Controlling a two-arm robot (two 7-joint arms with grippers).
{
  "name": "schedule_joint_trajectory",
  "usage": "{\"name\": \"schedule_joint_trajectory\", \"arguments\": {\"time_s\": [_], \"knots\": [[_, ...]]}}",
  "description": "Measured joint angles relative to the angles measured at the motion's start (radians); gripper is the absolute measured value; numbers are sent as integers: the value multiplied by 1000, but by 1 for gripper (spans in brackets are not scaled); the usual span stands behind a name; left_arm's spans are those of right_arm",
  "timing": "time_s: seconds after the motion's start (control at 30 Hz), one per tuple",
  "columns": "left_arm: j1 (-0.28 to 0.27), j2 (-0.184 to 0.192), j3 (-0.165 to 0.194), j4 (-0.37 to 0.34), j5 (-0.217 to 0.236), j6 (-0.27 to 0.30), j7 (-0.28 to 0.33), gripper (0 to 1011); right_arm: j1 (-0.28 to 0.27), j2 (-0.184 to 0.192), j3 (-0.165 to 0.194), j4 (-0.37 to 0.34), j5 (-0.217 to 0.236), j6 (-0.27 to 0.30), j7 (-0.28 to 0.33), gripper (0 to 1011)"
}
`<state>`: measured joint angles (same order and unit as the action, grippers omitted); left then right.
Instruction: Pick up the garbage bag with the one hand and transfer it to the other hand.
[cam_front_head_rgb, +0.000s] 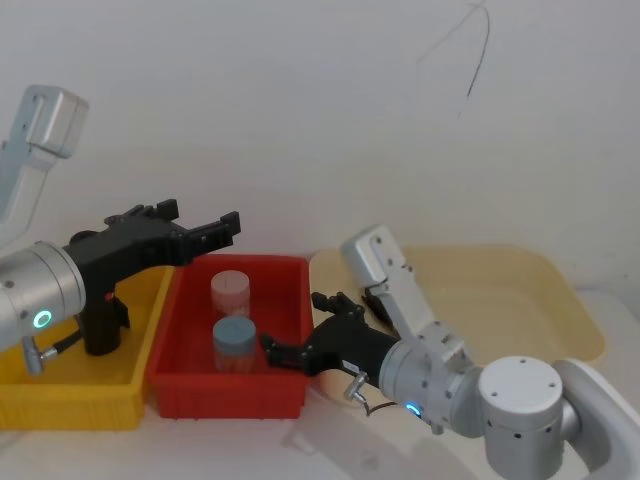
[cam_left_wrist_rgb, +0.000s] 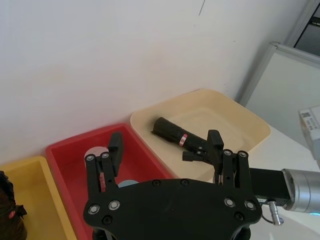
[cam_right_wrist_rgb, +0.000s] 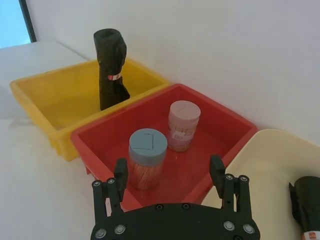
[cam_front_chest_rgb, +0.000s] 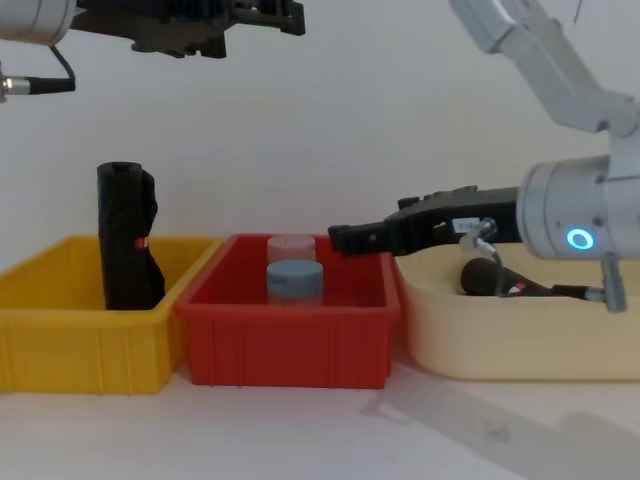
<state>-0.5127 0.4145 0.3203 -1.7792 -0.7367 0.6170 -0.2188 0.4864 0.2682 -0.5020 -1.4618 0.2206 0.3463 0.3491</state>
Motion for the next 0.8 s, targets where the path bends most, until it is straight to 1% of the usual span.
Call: {"name": "schedule_joint_trajectory", "arguments": {"time_s": [0.5, 0.8], "knots": [[0, 0, 0, 0, 0, 0, 0, 1000, 58, -37, -44, 71, -42, 18, 27, 1000], [0, 0, 0, 0, 0, 0, 0, 1000, 86, -62, -63, 117, -61, 21, 38, 1000]]}}
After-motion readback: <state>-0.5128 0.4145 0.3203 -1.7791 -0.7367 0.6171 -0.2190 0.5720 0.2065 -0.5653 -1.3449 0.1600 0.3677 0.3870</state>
